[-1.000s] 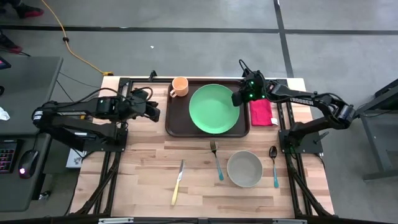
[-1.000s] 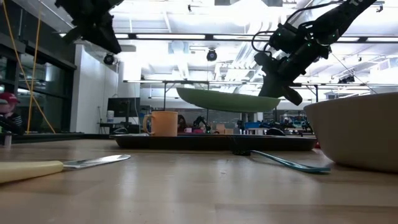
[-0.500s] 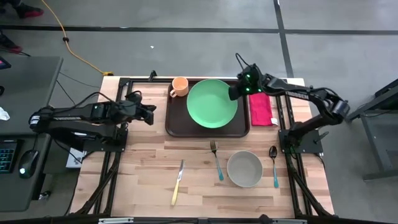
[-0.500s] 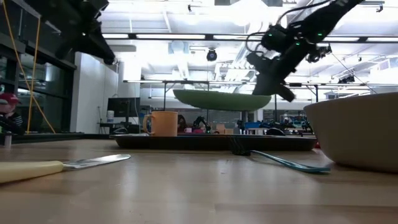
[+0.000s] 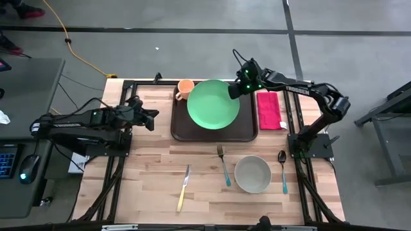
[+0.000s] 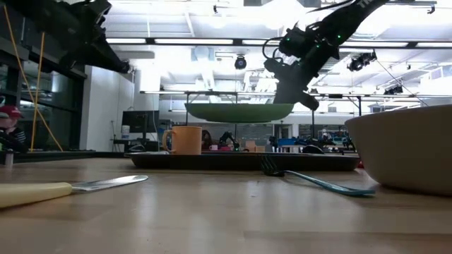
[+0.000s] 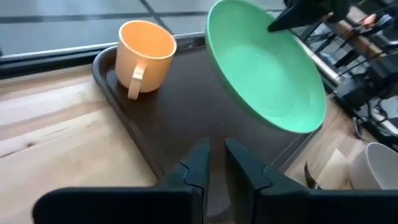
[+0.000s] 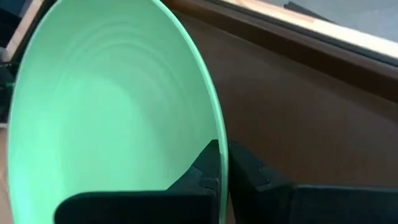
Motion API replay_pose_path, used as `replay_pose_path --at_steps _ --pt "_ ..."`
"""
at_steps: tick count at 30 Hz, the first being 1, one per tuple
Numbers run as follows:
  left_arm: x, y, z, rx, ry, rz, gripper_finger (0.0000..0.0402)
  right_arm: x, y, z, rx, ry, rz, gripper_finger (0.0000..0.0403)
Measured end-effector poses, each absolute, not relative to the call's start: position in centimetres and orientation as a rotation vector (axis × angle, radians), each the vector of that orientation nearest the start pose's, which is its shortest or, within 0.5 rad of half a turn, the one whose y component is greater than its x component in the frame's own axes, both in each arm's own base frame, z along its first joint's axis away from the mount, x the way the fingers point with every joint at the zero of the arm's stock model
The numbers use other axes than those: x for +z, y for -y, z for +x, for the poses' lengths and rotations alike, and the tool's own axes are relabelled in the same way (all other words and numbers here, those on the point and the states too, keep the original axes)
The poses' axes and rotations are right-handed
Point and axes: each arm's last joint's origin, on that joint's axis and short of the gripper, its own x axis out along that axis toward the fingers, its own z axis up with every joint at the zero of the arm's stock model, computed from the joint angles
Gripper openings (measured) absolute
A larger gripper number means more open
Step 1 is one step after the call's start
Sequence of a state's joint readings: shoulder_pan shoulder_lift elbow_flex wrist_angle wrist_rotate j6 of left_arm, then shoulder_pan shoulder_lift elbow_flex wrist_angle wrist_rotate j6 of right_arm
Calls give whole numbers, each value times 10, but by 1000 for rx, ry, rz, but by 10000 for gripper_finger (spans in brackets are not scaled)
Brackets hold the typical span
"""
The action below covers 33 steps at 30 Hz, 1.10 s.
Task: Set up tray
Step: Put the green plate on the brown serving tray to the bottom right of the yellow mug
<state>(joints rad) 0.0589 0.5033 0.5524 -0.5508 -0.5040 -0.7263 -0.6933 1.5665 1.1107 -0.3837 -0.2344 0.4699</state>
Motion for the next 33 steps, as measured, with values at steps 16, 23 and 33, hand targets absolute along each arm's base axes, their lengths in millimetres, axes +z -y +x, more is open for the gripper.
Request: replay_pose_path --at_steps 16,23,33 --pt "238 -18 111 559 -302 -454 76 239 188 267 -676 -677 870 0" --pt "236 -18 111 551 -319 -411 76 238 188 266 -710 -689 872 0" --pt "236 -18 111 548 -326 -383 76 238 188 265 -756 -686 866 0"
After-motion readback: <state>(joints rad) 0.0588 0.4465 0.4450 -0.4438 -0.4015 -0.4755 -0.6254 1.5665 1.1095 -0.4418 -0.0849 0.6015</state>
